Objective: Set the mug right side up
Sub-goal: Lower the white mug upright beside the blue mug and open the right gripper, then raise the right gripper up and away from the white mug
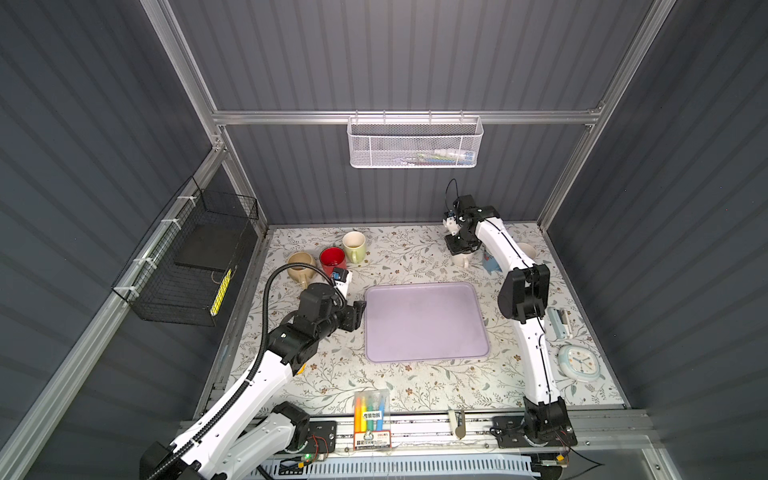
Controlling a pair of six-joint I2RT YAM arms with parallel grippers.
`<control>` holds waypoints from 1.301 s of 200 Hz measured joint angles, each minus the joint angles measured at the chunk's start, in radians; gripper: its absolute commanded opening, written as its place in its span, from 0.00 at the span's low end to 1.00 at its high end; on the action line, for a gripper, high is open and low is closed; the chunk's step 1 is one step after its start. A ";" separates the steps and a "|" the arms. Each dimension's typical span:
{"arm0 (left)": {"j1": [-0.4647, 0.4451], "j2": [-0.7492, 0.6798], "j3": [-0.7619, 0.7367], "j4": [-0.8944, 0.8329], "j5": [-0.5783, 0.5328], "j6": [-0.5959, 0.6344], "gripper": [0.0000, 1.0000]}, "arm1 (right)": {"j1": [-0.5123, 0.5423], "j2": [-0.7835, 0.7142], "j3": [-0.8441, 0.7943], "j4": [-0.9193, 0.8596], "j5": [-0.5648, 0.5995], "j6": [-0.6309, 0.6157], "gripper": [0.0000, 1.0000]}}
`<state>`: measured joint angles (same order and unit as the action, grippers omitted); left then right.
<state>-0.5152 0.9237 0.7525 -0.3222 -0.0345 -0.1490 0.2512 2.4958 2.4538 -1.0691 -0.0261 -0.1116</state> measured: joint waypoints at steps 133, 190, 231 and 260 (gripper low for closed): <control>0.000 -0.005 0.000 0.000 0.000 0.000 0.66 | -0.001 0.000 0.030 0.007 0.029 0.021 0.32; 0.000 -0.005 0.000 0.008 -0.003 0.000 0.67 | -0.001 -0.016 0.031 0.018 0.008 0.026 0.37; 0.000 -0.010 -0.005 0.027 -0.014 -0.002 0.68 | -0.001 -0.120 -0.050 0.039 -0.001 0.026 0.41; 0.000 -0.023 -0.013 0.039 -0.023 -0.004 0.69 | -0.001 -0.215 -0.119 0.077 -0.001 0.027 0.47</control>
<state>-0.5152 0.9005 0.7391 -0.2832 -0.0578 -0.1532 0.2501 2.2807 2.3352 -0.9920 -0.0273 -0.0845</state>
